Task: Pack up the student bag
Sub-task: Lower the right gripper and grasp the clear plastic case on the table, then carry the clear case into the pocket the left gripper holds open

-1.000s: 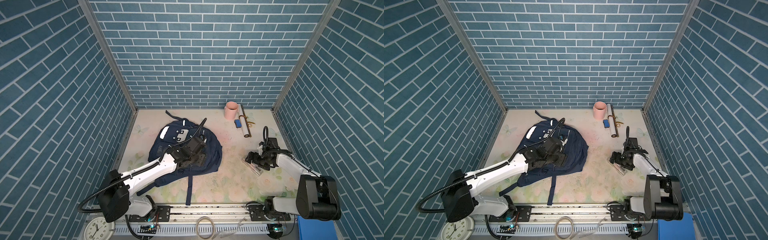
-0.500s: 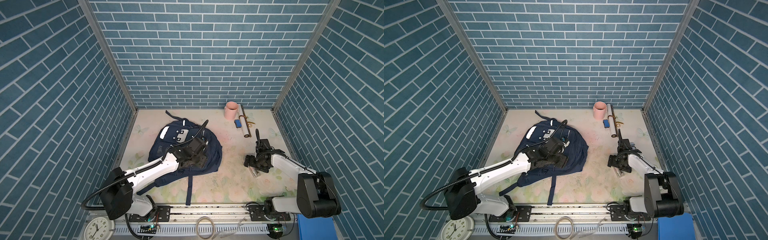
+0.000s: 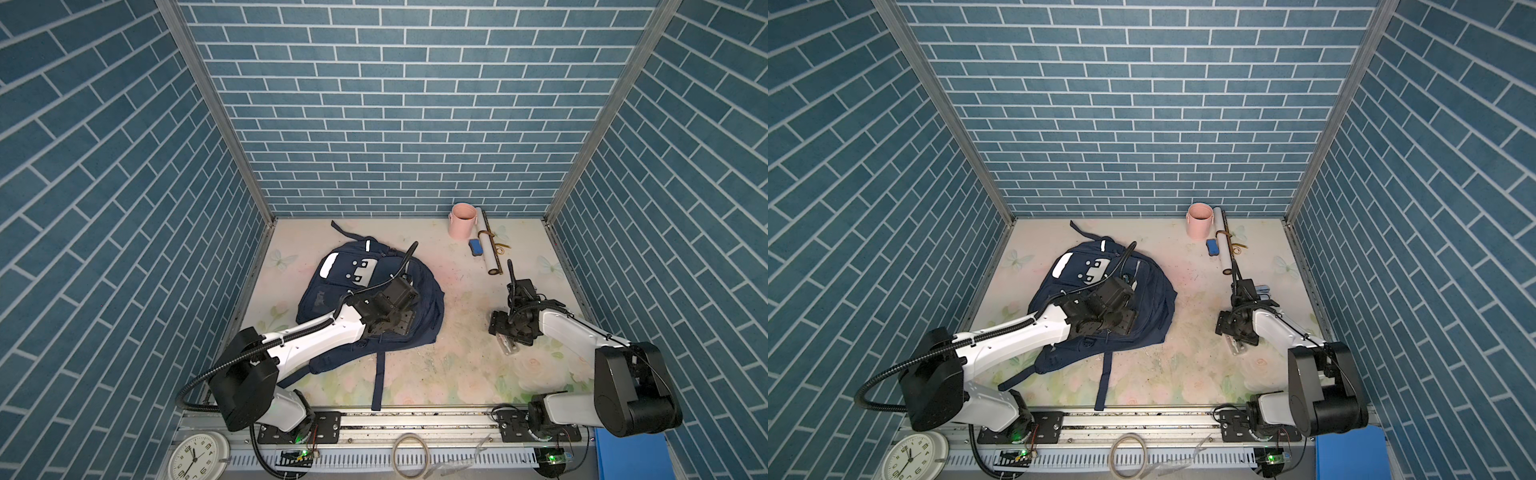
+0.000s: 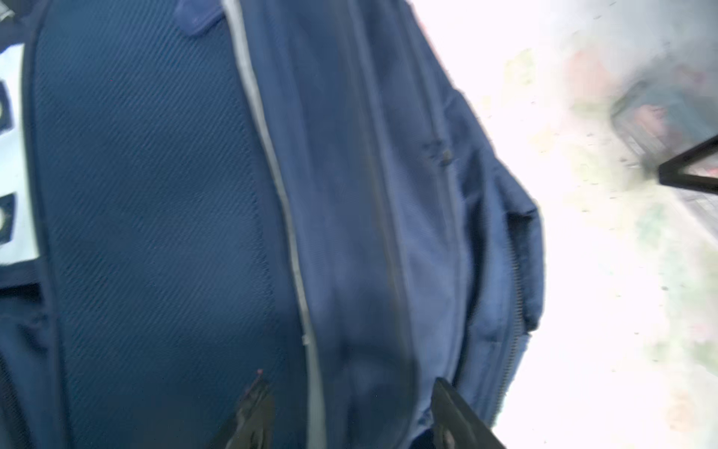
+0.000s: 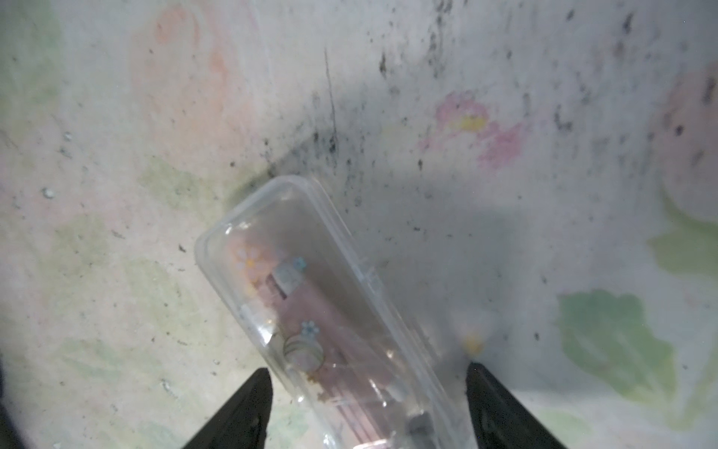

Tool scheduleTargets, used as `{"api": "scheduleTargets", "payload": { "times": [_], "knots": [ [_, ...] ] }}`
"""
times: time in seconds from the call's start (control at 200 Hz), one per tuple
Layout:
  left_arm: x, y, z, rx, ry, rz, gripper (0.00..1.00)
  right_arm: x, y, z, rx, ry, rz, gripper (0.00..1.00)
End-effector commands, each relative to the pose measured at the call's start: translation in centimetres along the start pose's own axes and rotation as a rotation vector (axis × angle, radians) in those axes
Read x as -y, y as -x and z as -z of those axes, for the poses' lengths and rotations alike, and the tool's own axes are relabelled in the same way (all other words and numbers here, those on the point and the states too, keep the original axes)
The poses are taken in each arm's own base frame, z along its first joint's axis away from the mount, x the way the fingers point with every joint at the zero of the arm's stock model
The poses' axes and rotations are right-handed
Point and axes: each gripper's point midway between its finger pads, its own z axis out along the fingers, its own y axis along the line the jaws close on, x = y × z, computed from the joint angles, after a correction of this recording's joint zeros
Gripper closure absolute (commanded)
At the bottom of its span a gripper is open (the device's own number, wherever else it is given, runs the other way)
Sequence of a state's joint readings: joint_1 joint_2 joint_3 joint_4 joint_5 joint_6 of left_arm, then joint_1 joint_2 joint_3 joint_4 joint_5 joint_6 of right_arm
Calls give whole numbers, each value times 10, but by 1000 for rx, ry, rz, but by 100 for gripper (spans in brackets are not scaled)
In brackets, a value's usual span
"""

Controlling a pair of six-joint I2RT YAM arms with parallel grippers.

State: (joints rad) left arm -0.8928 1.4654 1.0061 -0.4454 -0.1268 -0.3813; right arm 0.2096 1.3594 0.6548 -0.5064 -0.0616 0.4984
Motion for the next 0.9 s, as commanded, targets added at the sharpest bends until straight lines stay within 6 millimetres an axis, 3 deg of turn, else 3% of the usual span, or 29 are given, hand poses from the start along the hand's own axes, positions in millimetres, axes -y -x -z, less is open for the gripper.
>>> {"api": "scheduleTargets", "payload": {
  "times": [0.0,0.175,0.425,0.535,0.63,0.7,0.895],
  "knots": [
    [11,1,0,11,-23,-10,34,2,-24,-11,-92,7,-36,29],
    [-5,-11,-15,-45,87,5,34,-3,-27,-12,-98,37,-35,37],
    [-21,-6,-16,-24,194,57,38,-10,-25,-11,-96,71,-15,50],
    [-24,3,-5,18,199,88,55,-13,-21,-7,-85,79,-10,56],
    [-23,18,14,96,174,111,85,-21,-12,3,-48,112,-3,60],
    [-23,29,30,160,144,130,100,-28,-4,12,-10,149,-3,62],
    [-36,45,60,279,76,217,100,-58,17,42,71,280,2,66]
  ]
}}
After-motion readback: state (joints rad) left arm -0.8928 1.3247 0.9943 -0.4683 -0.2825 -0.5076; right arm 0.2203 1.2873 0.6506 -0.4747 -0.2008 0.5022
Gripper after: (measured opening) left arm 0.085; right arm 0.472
